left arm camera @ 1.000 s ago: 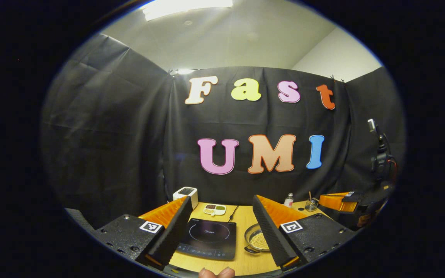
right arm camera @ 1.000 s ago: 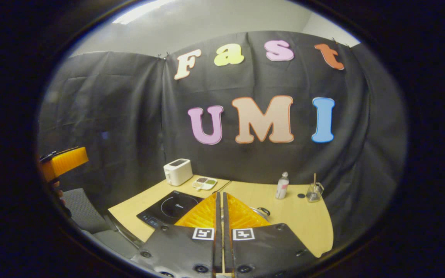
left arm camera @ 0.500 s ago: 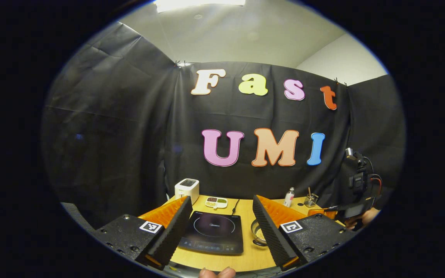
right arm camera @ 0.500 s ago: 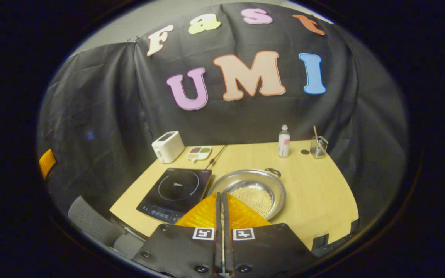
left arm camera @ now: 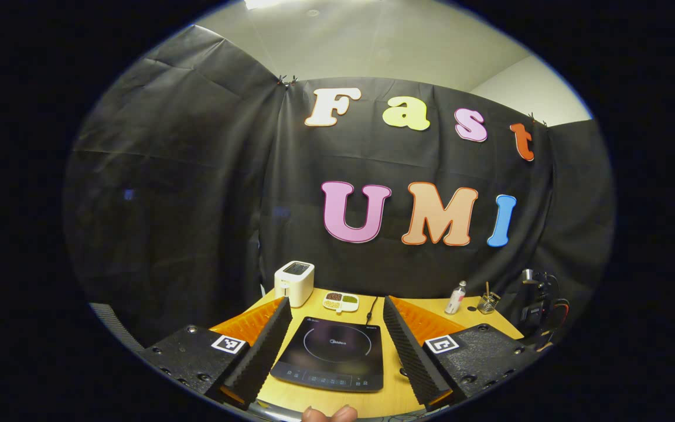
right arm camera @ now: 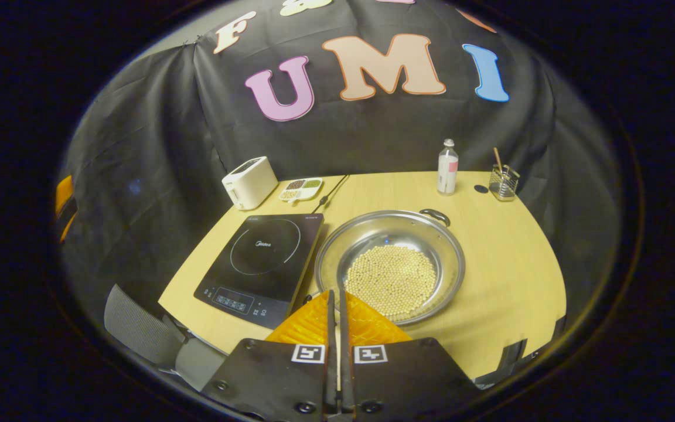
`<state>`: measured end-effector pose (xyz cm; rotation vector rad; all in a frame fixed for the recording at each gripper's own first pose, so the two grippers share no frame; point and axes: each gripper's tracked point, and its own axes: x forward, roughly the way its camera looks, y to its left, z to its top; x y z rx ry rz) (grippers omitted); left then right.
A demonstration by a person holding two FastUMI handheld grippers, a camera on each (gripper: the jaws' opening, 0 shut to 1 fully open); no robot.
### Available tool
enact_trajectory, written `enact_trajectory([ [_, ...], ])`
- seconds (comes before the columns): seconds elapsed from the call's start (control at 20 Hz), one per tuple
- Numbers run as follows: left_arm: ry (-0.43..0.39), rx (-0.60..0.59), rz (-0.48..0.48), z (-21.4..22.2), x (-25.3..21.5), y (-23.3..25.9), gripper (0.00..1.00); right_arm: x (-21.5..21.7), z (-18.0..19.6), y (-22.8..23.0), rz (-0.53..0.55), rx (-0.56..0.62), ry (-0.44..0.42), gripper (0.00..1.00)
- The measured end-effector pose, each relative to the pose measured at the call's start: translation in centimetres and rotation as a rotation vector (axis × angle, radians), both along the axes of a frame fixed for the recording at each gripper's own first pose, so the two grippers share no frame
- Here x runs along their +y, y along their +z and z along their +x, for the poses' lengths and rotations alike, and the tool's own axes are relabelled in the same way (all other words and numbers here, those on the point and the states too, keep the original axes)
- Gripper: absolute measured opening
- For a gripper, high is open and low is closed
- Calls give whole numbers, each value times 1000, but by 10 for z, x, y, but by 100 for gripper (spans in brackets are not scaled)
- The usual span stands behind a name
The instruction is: First push the handle of the pot to place it horizontally, then grasp the pot with both hands and set it on the induction cooktop.
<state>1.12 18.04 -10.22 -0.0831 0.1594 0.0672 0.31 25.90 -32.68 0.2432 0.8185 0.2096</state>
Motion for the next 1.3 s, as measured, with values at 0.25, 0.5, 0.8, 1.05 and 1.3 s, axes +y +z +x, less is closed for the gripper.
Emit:
enact_trajectory([
  [0.25,-32,-18,77,44,-3,-2,96,10,-10,-40,-2,72,35,4],
  [0.5,-116,26,56,79,-21,-23,96,6,-22,-70,-36,163,-7,2],
  [0.8,-207,47,58,129,-5,-50,95,13,-38,-103,-100,295,-68,3],
  [1.05,-300,83,-27,145,-7,-82,95,22,-34,-123,-124,358,-141,0],
  [1.3,-313,134,-88,166,10,-114,96,29,-35,-131,-171,413,-160,3],
])
